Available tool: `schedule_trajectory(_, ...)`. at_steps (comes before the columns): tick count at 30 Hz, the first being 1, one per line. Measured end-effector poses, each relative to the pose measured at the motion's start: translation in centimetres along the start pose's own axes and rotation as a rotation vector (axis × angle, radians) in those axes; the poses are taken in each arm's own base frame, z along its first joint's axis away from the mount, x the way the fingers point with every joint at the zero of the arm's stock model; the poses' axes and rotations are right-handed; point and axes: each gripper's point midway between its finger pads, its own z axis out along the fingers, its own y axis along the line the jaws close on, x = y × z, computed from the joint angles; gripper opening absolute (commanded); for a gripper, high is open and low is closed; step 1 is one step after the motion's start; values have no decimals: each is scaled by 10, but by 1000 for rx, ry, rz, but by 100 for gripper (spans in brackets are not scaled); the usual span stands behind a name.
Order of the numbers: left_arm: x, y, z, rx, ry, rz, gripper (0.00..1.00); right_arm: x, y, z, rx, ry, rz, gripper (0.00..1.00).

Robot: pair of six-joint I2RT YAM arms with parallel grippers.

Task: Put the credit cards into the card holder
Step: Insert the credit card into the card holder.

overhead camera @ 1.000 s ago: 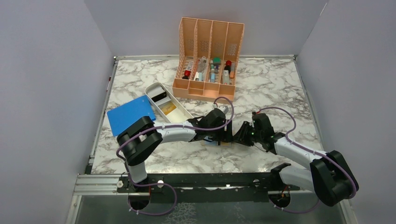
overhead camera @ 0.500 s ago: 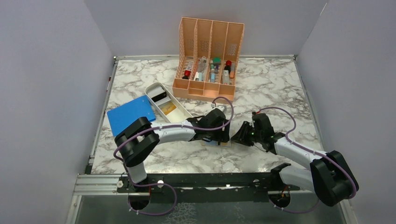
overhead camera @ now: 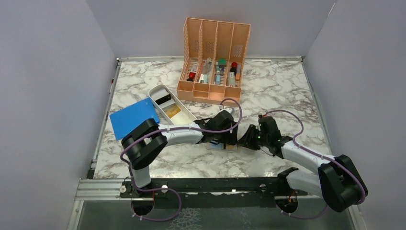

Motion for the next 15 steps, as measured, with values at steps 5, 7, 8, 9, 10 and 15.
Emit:
schedule_trajectory(5, -1, 1, 0, -7, -4, 0, 75, 0, 0, 0, 0, 0, 0, 37)
schedule_trajectory(7, -1, 2, 0, -8, -4, 1, 75, 0, 0, 0, 0, 0, 0, 37)
schedule_trajectory(8, -1, 2, 0, -9, -4, 0, 75, 0, 0, 0, 0, 0, 0, 37)
schedule_trajectory(9, 0, 2, 0, -11, -4, 0, 75, 0, 0, 0, 0, 0, -1, 37)
schedule_trajectory(10, 0, 3, 1, -12, -3, 0, 75, 0, 0, 0, 0, 1, -1, 37)
schedule_trajectory(15, 0, 2, 3, -16, 1, 0, 75, 0, 0, 0, 0, 0, -1, 37)
